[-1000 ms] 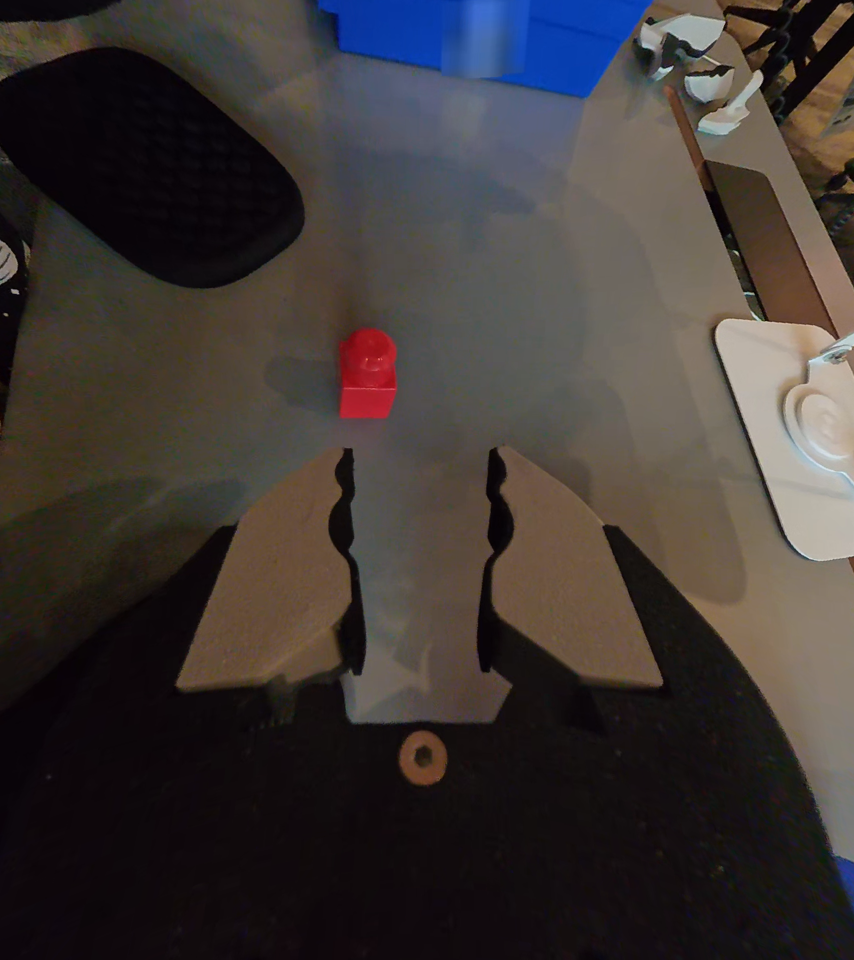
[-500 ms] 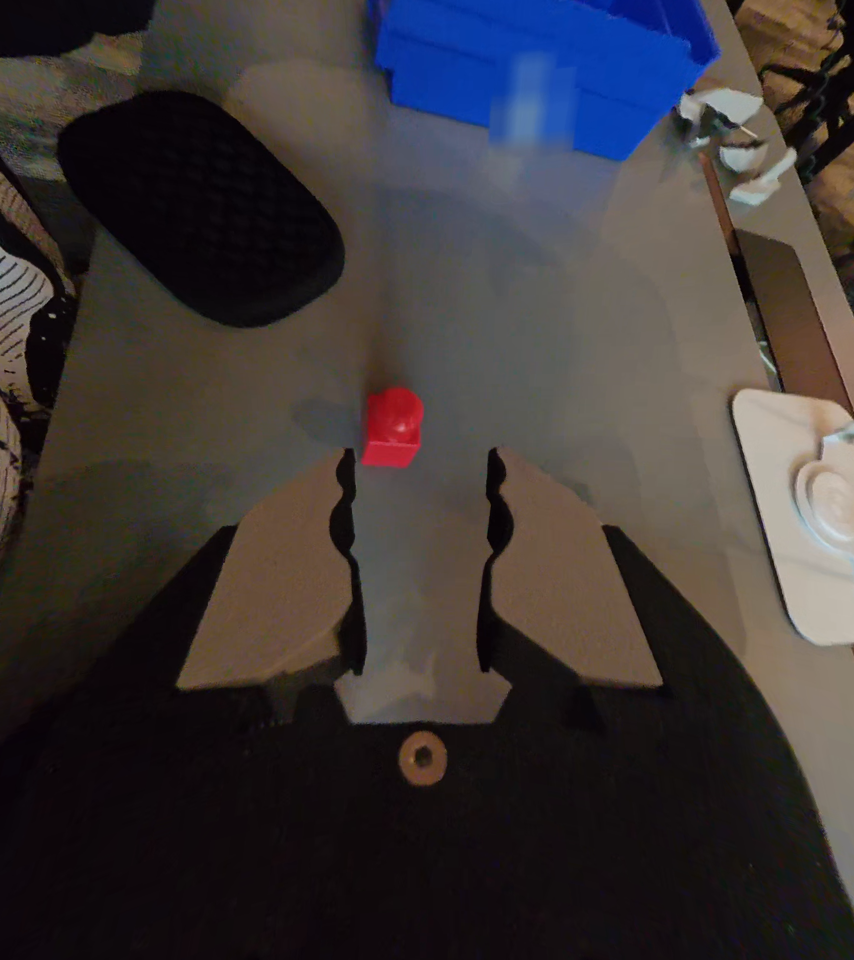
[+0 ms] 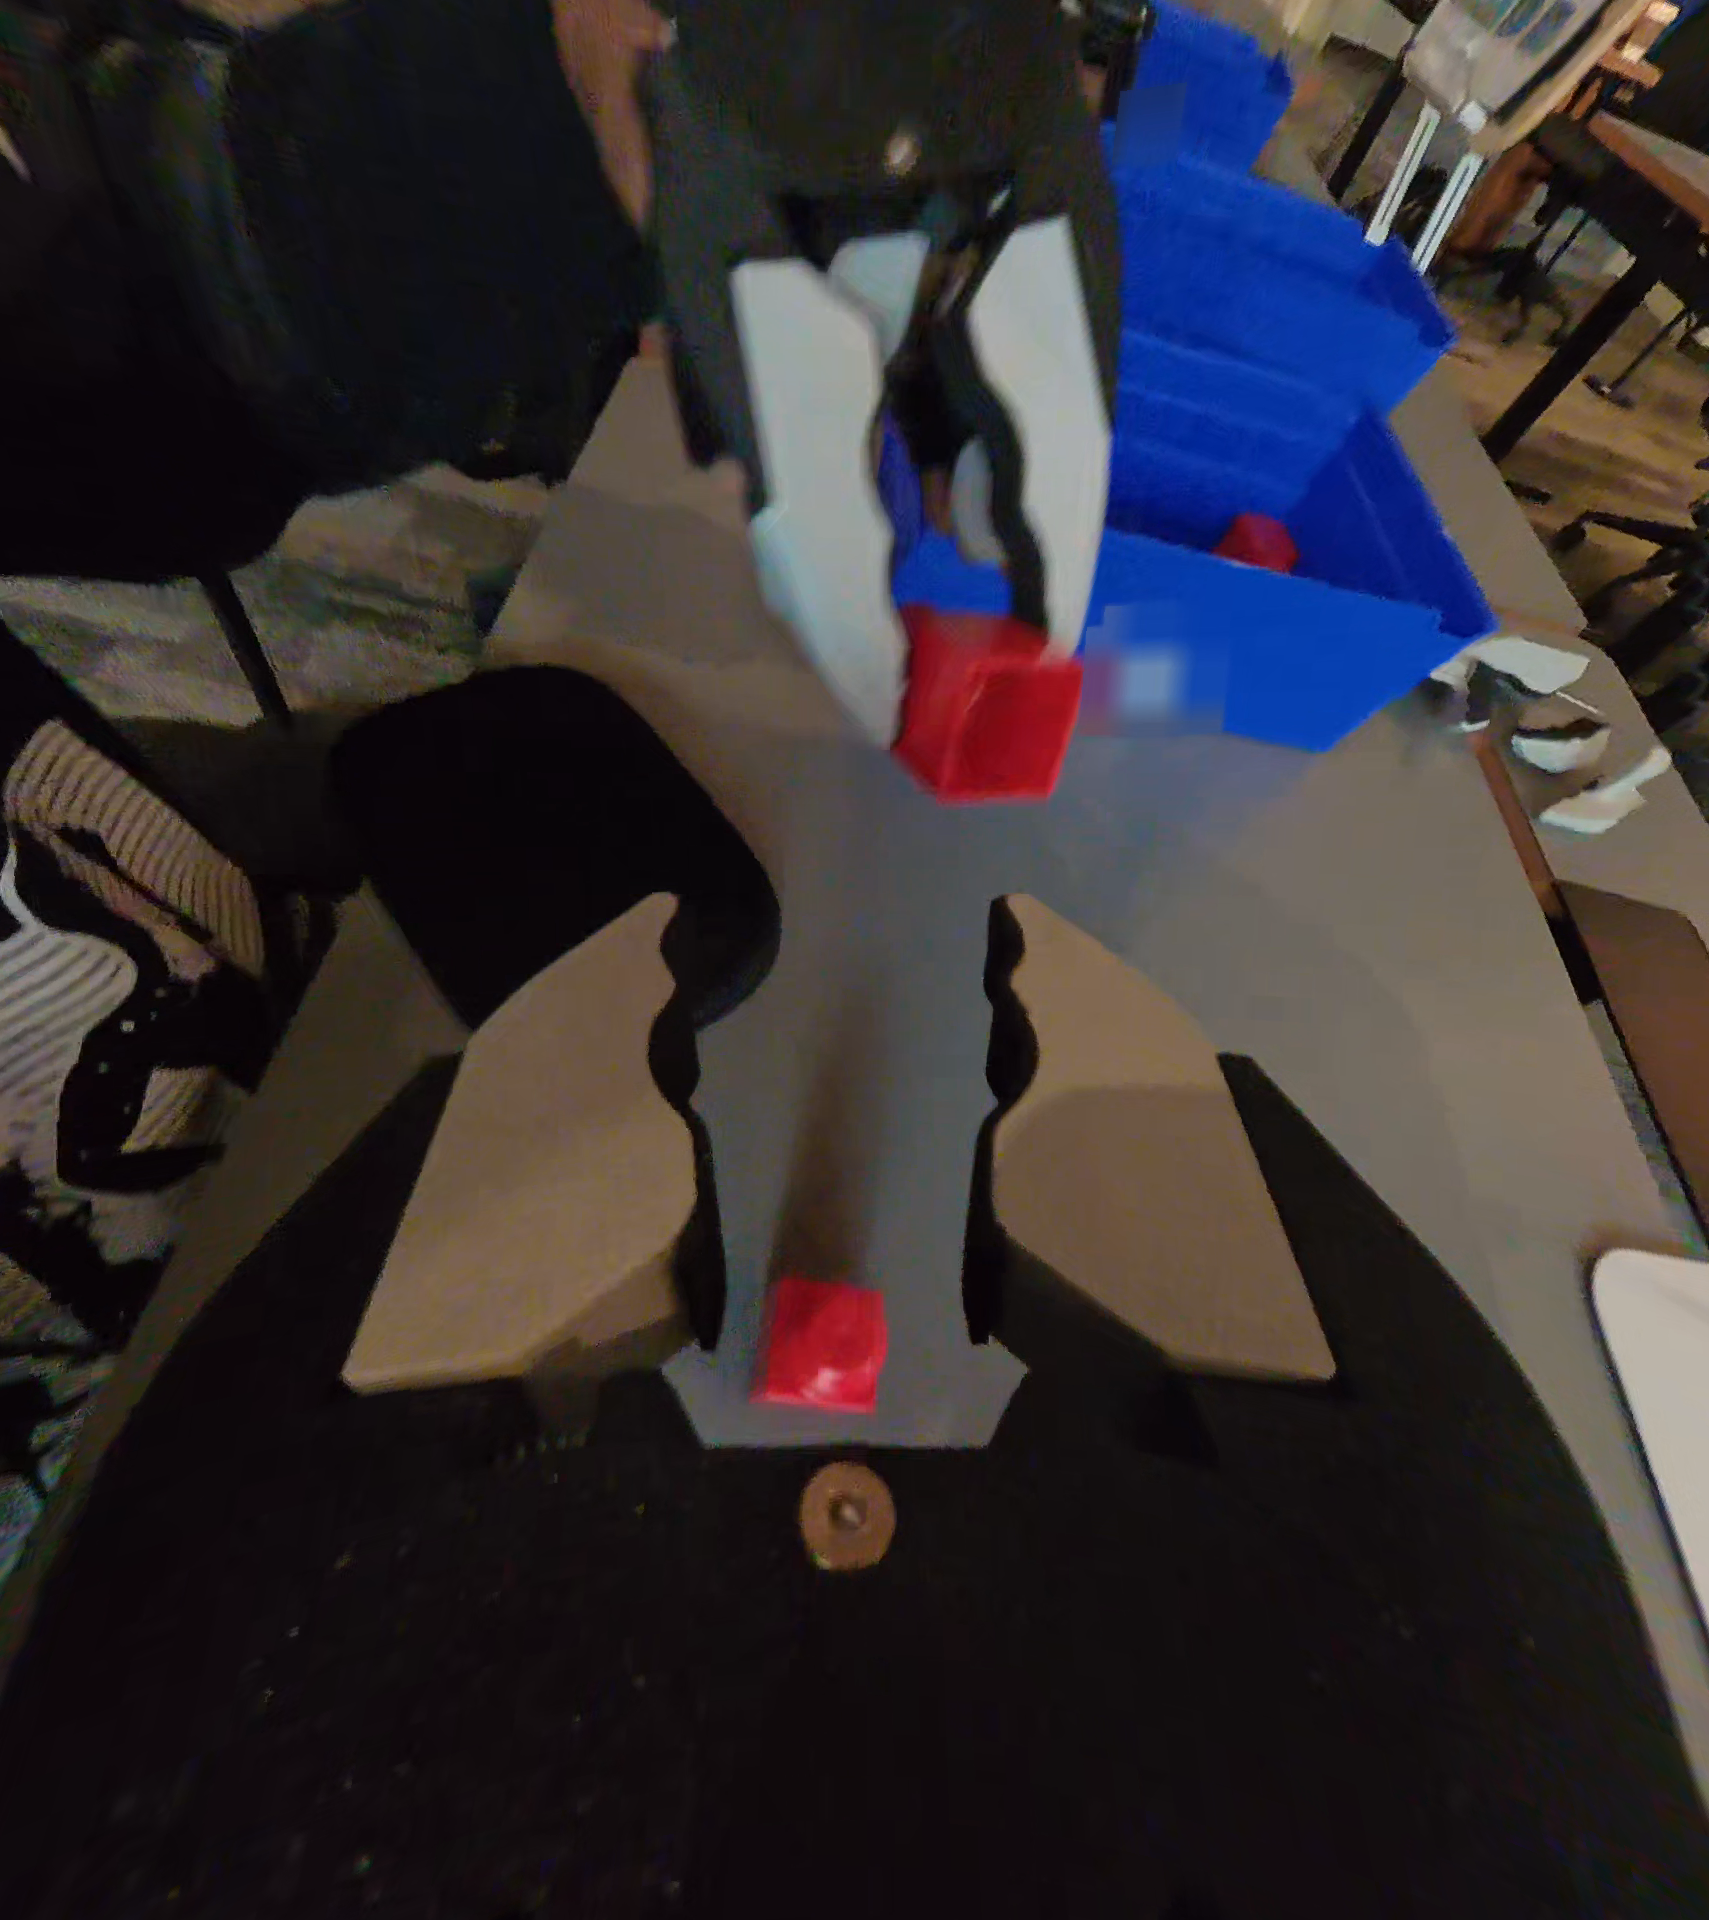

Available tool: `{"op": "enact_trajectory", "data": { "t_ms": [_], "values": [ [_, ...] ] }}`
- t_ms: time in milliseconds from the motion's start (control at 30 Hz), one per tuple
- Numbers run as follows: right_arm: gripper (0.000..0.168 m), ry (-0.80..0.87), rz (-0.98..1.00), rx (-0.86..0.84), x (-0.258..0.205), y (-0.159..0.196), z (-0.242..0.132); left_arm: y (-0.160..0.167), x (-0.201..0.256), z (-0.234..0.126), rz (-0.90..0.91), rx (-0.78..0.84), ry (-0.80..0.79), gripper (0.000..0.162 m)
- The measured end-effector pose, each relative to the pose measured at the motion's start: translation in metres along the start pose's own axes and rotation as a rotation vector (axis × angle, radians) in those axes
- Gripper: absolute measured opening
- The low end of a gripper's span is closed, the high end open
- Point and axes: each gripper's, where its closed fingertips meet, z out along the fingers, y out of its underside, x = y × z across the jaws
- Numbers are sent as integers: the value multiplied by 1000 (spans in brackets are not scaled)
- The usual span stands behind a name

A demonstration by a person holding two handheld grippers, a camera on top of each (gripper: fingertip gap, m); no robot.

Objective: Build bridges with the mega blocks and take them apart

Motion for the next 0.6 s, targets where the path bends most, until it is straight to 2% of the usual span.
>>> {"op": "enact_trajectory", "data": {
  "t_ms": [100,267,333,400,467,600],
  "values": [
    [52,-15,22,22,-3,-10,8,-10,31,7,68,2,58,38],
    [48,-48,37,1,-12,-9,17,-17,56,12,129,1,100,38],
    [36,-67,36,-10,-17,-7,18,-19,61,12,143,4,111,38],
    [35,-84,36,4,-20,-7,17,-21,65,11,154,15,115,38],
    [34,-85,36,50,-21,-11,13,-27,66,8,147,71,108,38],
    [34,-47,114,264,-7,-31,-8,-51,60,-10,-5,353,88,57]
  ]
}}
